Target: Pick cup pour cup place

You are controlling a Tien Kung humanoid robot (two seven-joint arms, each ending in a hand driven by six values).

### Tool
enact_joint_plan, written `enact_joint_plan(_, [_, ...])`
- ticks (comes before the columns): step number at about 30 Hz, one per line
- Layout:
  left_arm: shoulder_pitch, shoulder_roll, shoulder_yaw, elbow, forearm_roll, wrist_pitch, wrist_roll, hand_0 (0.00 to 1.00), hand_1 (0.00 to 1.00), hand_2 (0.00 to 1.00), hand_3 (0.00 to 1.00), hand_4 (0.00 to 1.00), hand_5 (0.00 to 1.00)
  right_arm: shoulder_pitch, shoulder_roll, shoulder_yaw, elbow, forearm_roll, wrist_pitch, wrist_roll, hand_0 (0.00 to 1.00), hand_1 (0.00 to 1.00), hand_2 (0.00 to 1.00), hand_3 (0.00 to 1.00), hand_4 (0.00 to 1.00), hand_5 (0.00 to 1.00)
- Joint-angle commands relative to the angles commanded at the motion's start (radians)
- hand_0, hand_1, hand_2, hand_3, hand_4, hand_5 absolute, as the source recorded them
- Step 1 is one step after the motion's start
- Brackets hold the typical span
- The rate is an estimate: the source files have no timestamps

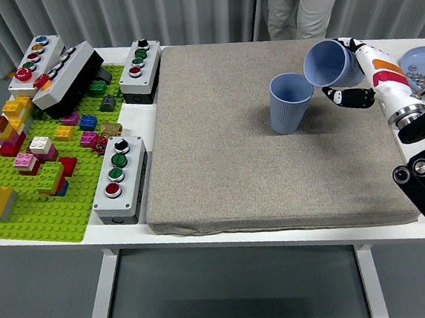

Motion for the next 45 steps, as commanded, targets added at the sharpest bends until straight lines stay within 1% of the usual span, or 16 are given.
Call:
enact_joint_plan(5, [0.001, 0.000, -0.001, 0.000, 0.001, 0.000, 0.000, 0.851, 0.869, 0.883, 0.769, 0.600, 0.998, 0.004, -0.008, -0.006, 0.007, -0.026, -0.004, -0.005, 0.662, 0.600, 0.498, 0.587, 0.710, 0.116])
enact_joint_plan(6, [0.001, 0.000, -0.001, 0.000, 0.001, 0.000, 0.000, 0.851, 0.869, 0.883, 0.769, 0.601, 0.998, 0.005, -0.010, -0.009, 0.008, -0.033, -0.004, -0.006, 0.675, 0.598, 0.497, 0.583, 0.707, 0.116])
enact_joint_plan(9, [0.000, 0.000, -0.003, 0.000, 0.003, 0.000, 0.000, 0.851, 0.869, 0.883, 0.769, 0.601, 0.998, 0.013, -0.023, -0.035, 0.012, -0.050, -0.009, -0.013, 0.675, 0.598, 0.497, 0.583, 0.707, 0.116])
enact_joint_plan(20, [0.001, 0.002, -0.004, 0.000, 0.004, 0.000, 0.001, 0.851, 0.869, 0.883, 0.769, 0.601, 0.998, 0.045, -0.055, -0.097, 0.004, -0.048, -0.017, -0.020, 0.676, 0.599, 0.497, 0.580, 0.705, 0.112])
enact_joint_plan(29, [0.000, 0.004, -0.005, 0.000, 0.005, 0.001, 0.001, 0.851, 0.870, 0.883, 0.769, 0.602, 0.998, 0.066, -0.070, -0.131, 0.002, -0.054, -0.023, -0.030, 0.679, 0.598, 0.496, 0.579, 0.702, 0.111])
enact_joint_plan(45, [-0.004, 0.005, -0.006, 0.000, 0.005, 0.002, 0.001, 0.851, 0.870, 0.883, 0.769, 0.602, 0.998, 0.102, -0.067, -0.166, -0.007, -0.049, -0.029, -0.034, 0.675, 0.596, 0.493, 0.572, 0.699, 0.109])
